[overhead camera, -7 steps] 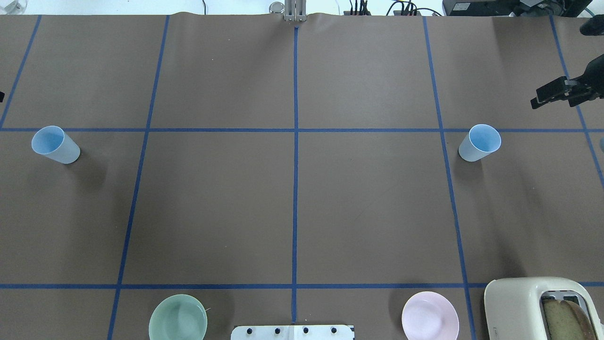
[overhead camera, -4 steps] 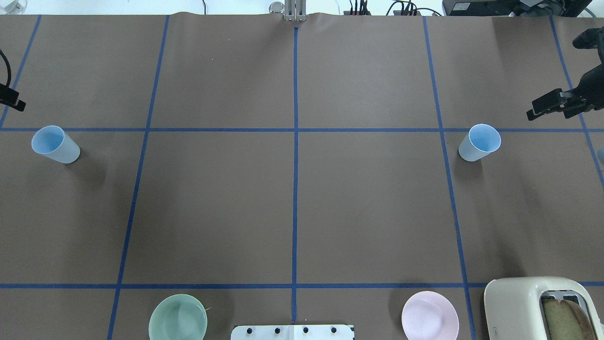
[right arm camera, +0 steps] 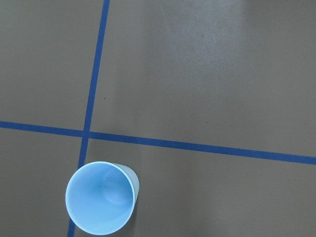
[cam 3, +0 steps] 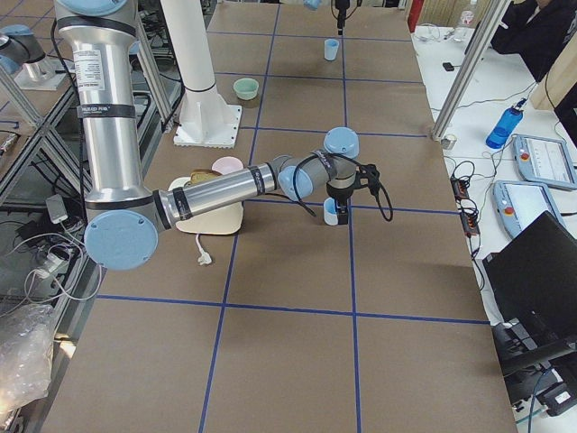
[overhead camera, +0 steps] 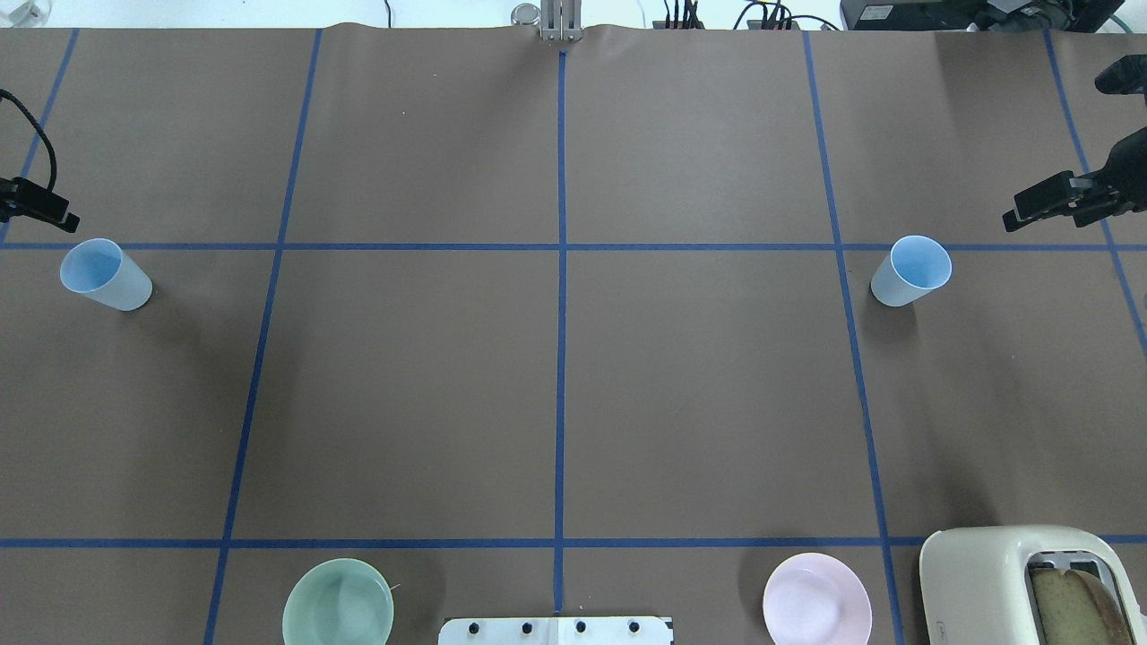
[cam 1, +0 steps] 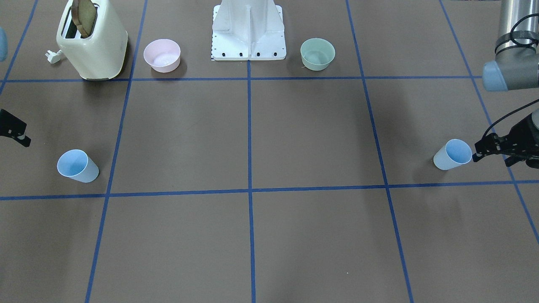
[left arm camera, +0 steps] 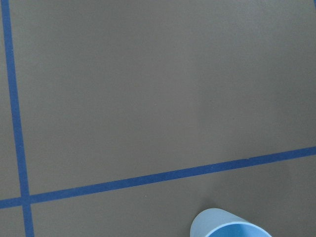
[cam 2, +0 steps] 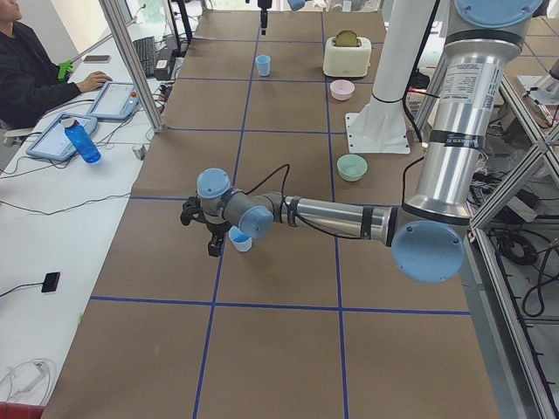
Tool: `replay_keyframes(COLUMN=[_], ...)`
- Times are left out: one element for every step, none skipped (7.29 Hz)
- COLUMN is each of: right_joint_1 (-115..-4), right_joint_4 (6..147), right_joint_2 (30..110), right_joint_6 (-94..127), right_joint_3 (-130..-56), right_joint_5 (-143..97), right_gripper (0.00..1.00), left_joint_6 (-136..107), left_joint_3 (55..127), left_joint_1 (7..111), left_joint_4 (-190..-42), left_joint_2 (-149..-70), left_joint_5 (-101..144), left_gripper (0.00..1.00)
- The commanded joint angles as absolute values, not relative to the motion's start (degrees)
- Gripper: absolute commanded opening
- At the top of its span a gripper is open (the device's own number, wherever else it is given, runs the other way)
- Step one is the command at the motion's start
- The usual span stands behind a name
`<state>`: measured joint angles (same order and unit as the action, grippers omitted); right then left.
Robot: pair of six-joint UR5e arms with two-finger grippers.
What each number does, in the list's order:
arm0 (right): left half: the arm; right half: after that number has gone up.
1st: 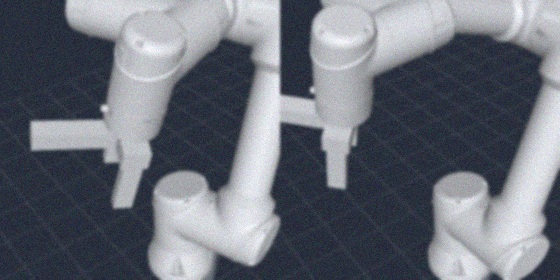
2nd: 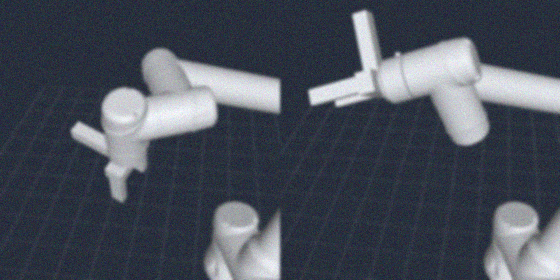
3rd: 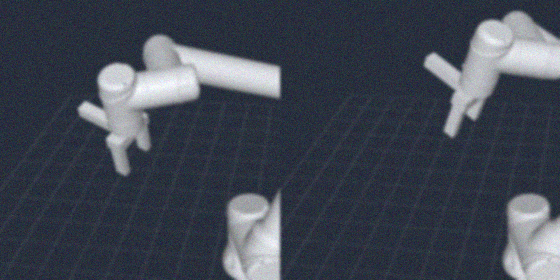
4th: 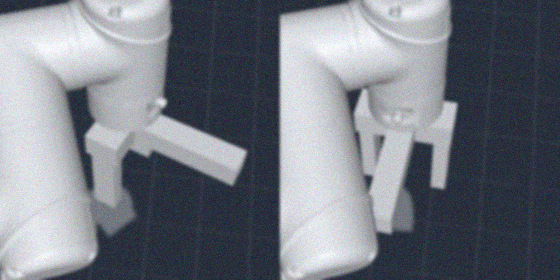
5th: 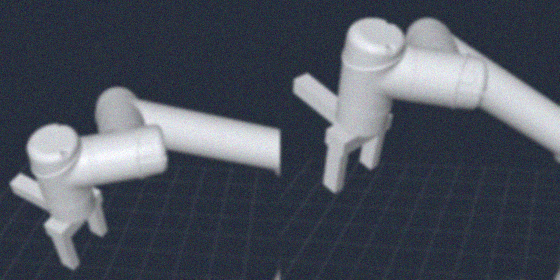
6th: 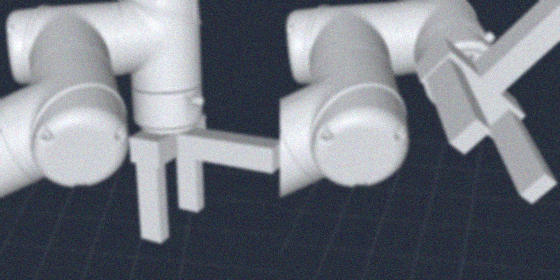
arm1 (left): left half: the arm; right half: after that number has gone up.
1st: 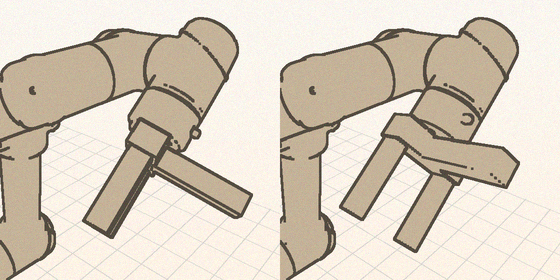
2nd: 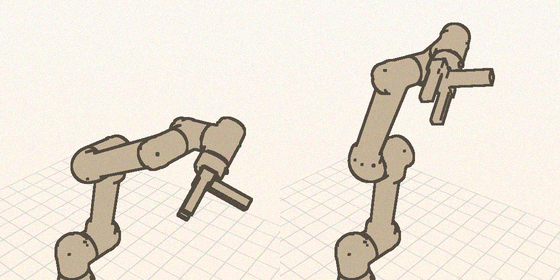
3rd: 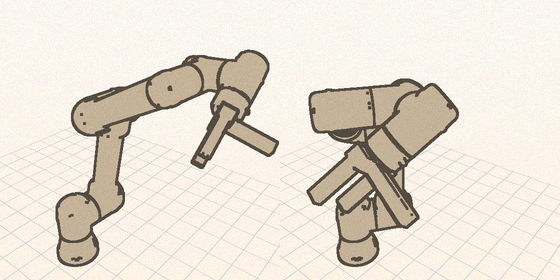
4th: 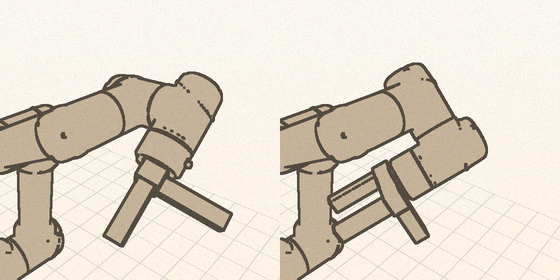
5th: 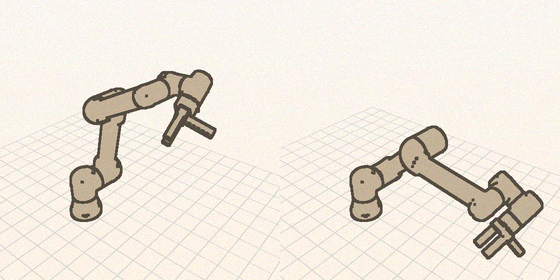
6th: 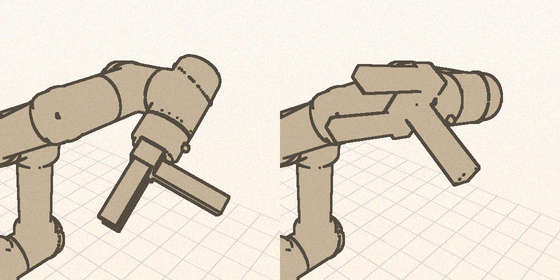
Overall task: Stack blue cups with both arms
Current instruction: 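Lower the left gripper onto the light-blue cup while the right gripper approaches the other cup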
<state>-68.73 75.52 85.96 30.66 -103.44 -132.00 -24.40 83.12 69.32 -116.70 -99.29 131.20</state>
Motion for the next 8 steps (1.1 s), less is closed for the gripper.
replay_keyframes(right_joint_1=[-68.73,-68.73,-68.73,-68.73,-68.73,-68.73,-68.64,-68.64], right_joint_4=[75.59,75.59,75.59,75.59,75.59,75.59,75.59,75.67], right_joint_2=[85.96,85.96,85.96,85.87,85.87,85.61,85.52,85.34], right_joint_6=[30.67,30.67,30.67,30.67,30.67,30.67,30.67,30.67], right_joint_3=[-103.62,-103.62,-103.54,-103.45,-103.45,-103.27,-103.01,-102.92], right_joint_5=[-132.01,-131.92,-131.92,-131.92,-131.92,-132.01,-131.92,-131.84], right_gripper=[1.0,1.0,1.0,1.0,1.0,1.0,1.0,1.0], left_joint_6=[-29.85,-31.45,-31.2,-31.11,-31.03,-30.85,-31.02,-31.11], left_joint_3=[82.18,82.35,82.61,82.7,82.62,82.7,82.71,82.79], left_joint_1=[67.51,66.98,66.89,66.97,66.89,66.88,66.88,66.88], left_joint_4=[-122.14,-123.56,-124.01,-124.01,-124.01,-124.1,-125.23,-125.51], left_joint_2=[-98.88,-98.7,-97.74,-97.65,-97.47,-97.21,-96.6,-96.42], left_joint_5=[131.13,131.13,131.13,131.13,131.13,131.13,131.13,131.13], left_gripper=[0.98,0.98,0.98,0.98,0.98,0.98,0.98,0.98])
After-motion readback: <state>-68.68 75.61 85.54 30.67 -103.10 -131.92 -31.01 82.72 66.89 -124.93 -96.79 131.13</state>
